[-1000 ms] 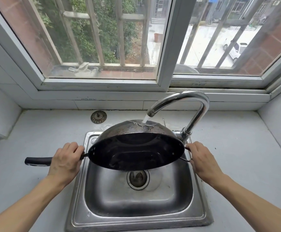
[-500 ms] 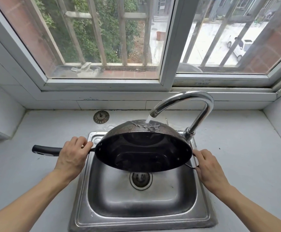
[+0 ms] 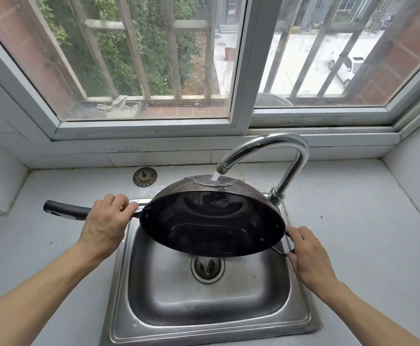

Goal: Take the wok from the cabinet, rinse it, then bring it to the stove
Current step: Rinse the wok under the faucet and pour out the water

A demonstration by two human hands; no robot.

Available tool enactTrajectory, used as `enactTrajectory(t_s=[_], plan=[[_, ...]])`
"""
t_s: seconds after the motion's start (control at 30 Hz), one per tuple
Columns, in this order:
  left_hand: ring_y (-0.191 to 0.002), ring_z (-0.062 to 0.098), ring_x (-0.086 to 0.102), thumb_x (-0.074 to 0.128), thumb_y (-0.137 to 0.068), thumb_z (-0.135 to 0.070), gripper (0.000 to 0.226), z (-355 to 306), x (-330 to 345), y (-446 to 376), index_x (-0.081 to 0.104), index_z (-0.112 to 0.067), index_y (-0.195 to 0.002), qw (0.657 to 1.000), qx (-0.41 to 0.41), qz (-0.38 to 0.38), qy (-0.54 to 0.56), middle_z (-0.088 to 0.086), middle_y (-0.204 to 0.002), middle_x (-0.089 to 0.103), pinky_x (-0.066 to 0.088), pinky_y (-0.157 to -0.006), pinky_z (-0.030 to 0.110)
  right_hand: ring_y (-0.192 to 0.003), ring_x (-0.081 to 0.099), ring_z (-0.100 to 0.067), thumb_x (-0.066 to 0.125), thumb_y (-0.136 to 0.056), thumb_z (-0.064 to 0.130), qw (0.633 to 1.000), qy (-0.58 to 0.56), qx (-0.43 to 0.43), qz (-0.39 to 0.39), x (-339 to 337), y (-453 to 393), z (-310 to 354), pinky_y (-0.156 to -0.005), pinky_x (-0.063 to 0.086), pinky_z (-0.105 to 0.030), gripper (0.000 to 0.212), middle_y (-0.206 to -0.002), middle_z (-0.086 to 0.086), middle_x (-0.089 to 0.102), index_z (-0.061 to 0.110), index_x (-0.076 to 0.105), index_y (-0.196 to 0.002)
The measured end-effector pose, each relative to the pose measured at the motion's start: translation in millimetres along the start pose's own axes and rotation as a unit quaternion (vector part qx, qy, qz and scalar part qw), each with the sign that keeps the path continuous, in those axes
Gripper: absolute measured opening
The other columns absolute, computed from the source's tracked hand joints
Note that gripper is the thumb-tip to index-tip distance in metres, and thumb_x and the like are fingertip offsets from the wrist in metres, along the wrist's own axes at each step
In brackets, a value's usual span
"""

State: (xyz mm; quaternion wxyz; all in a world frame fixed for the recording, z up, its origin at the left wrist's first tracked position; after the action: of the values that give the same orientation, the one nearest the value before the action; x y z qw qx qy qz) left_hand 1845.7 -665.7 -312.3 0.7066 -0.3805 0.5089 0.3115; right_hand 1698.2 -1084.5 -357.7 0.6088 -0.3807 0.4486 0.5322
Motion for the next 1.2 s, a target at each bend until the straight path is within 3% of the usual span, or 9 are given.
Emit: enactTrajectory(t_s=[0.17, 0.33, 0.63, 0.87, 1.0, 1.2], plan=[[-0.072, 0.031, 0.046, 0.069, -0.066, 0.01, 0.032, 0, -11, -16, 0.06, -0.009, -0.09, 0.999, 0.026, -0.011, -0.015, 0.011, -0.086, 0.054, 0.035, -0.057, 0.04, -0.073, 0.048, -0.019, 0.074, -0.058, -0.012, 0.999, -0.029, 0.019, -0.011, 6, 10, -1, -0.061, 0.04, -0.029, 0.069, -0.092, -0.001, 0.05, 0.014, 0.056, -0.12], [-0.073, 0.031, 0.046, 0.063, -0.07, 0.009, 0.027, -3, -27, -32, 0.06, -0.009, -0.09, 0.996, 0.067, -0.046, -0.036, 0.013, -0.087, 0.055, 0.034, -0.058, 0.04, -0.082, 0.054, -0.023, 0.08, -0.065, -0.003, 0.998, -0.041, 0.057, 0.002, 13, 18, -2, -0.066, 0.048, -0.034, 0.065, -0.096, -0.002, 0.053, 0.013, 0.055, -0.123], [-0.076, 0.032, 0.049, 0.059, -0.067, 0.011, 0.031, -8, -42, -44, 0.059, -0.01, -0.09, 0.991, 0.091, -0.085, -0.046, 0.012, -0.088, 0.056, 0.04, -0.062, 0.042, -0.085, 0.053, -0.02, 0.082, -0.067, 0.0, 0.993, -0.063, 0.1, 0.02, 21, 25, 1, -0.067, 0.044, -0.031, 0.061, -0.096, 0.001, 0.052, 0.014, 0.053, -0.119], [-0.074, 0.031, 0.046, 0.053, -0.071, 0.01, 0.028, -4, -32, -25, 0.058, -0.009, -0.09, 0.993, 0.076, -0.076, -0.045, 0.012, -0.087, 0.054, 0.036, -0.061, 0.041, -0.083, 0.052, -0.019, 0.077, -0.067, -0.003, 0.993, -0.066, 0.099, 0.011, 20, 22, 2, -0.063, 0.047, -0.035, 0.057, -0.094, 0.004, 0.049, 0.019, 0.053, -0.113], [-0.073, 0.032, 0.046, 0.068, -0.066, 0.011, 0.032, 1, -18, -6, 0.059, -0.008, -0.09, 0.998, 0.039, -0.048, -0.019, 0.012, -0.087, 0.054, 0.036, -0.058, 0.041, -0.075, 0.045, -0.018, 0.071, -0.06, -0.013, 0.996, -0.045, 0.07, -0.019, 10, 11, 4, -0.059, 0.038, -0.03, 0.059, -0.089, 0.006, 0.044, 0.015, 0.056, -0.11], [-0.071, 0.032, 0.044, 0.068, -0.068, 0.009, 0.029, 10, -2, 19, 0.06, -0.007, -0.09, 0.999, -0.023, -0.037, 0.022, 0.013, -0.085, 0.054, 0.033, -0.055, 0.04, -0.073, 0.052, -0.027, 0.067, -0.06, -0.018, 0.999, -0.008, 0.017, -0.034, -9, -10, 17, -0.057, 0.042, -0.034, 0.056, -0.089, -0.005, 0.053, 0.01, 0.06, -0.108]])
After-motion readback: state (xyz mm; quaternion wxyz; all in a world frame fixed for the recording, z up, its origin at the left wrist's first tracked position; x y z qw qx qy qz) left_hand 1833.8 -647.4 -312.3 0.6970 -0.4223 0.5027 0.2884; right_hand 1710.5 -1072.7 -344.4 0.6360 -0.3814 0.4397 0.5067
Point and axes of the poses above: each hand's wrist, its own y-axis away from the middle knuckle, its own x-axis out of the palm, z = x × y, the point moved 5 cm from there along -y, towards the middle knuckle
